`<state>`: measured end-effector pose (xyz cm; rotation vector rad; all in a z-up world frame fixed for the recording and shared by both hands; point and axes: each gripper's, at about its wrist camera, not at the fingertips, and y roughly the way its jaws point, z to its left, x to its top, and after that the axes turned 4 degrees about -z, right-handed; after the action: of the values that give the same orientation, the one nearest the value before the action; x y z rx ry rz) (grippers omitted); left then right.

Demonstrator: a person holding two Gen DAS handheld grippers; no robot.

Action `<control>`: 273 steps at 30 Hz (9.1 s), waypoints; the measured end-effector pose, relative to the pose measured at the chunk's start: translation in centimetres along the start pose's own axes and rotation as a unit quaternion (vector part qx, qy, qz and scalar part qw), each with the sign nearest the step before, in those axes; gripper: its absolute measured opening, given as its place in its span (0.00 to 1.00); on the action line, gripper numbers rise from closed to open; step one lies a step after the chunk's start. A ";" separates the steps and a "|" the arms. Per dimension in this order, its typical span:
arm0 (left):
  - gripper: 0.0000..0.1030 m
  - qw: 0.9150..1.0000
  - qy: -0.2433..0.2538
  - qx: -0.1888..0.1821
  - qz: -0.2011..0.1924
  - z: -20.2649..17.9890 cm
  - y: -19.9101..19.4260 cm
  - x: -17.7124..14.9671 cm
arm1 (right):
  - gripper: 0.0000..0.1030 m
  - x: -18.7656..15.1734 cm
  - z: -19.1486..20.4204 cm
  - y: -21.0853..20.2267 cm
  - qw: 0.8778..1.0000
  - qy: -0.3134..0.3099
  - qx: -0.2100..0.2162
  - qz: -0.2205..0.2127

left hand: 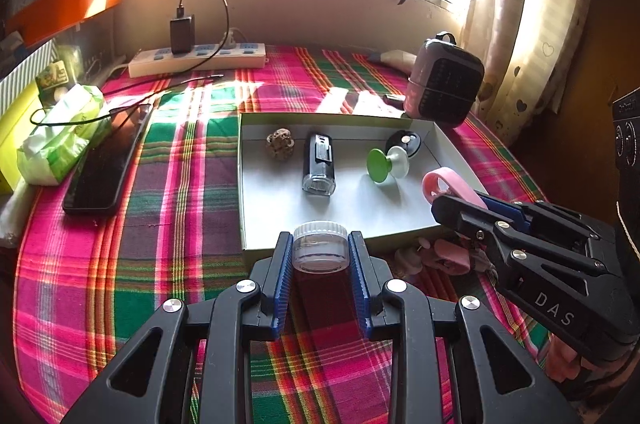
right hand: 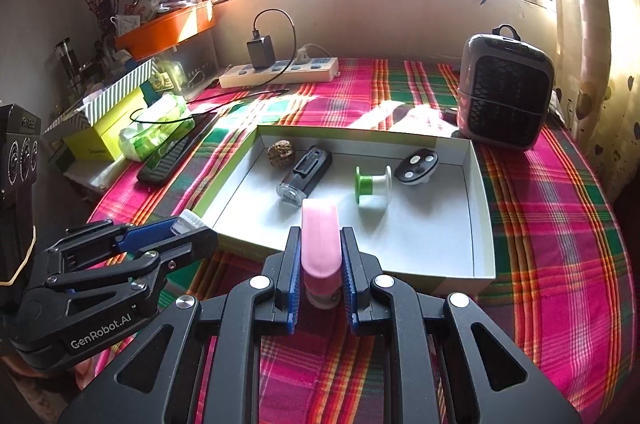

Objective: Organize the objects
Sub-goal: 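Carry the white jar and pink clip over the white box with both grippers, then open the left gripper to drop the jar while the right gripper releases the pink clip, then withdraw both open grippers from the box toward the walnut and white cable, then grasp the second walnut with the left gripper while the right gripper grasps the white USB cable, then carry the walnut and white cable into the white box with both grippers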

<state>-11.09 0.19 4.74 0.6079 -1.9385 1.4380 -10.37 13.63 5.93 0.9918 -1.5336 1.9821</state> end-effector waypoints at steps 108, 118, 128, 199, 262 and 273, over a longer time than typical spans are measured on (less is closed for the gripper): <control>0.28 0.998 0.021 0.046 0.027 -0.3 5.1 1.6 | 0.34 4.4 -0.2 9.5 0.998 -0.003 -0.022 0.053; 0.28 0.999 0.018 0.047 0.017 -0.6 3.3 1.0 | 0.34 3.7 0.0 6.9 0.999 0.000 -0.022 0.037; 0.28 0.999 0.020 0.044 -0.002 -1.2 1.2 0.3 | 0.34 2.4 -0.1 3.8 0.999 0.004 -0.027 0.019; 0.37 0.999 0.011 -0.009 0.048 -4.6 4.2 -3.2 | 0.45 -6.5 -6.5 -0.2 0.994 -0.090 0.000 0.070; 0.28 1.000 0.024 -0.009 0.009 -5.2 1.3 -1.8 | 0.23 -4.6 -6.0 -3.0 0.999 -0.041 -0.002 0.018; 0.28 0.999 0.033 -0.017 0.001 -5.2 1.5 -0.2 | 0.23 -2.7 -5.4 -3.0 0.999 -0.039 0.003 0.001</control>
<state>-10.84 5.62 4.60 0.5377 -1.9087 1.4069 -7.93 19.90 5.08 1.0819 -1.5717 1.9720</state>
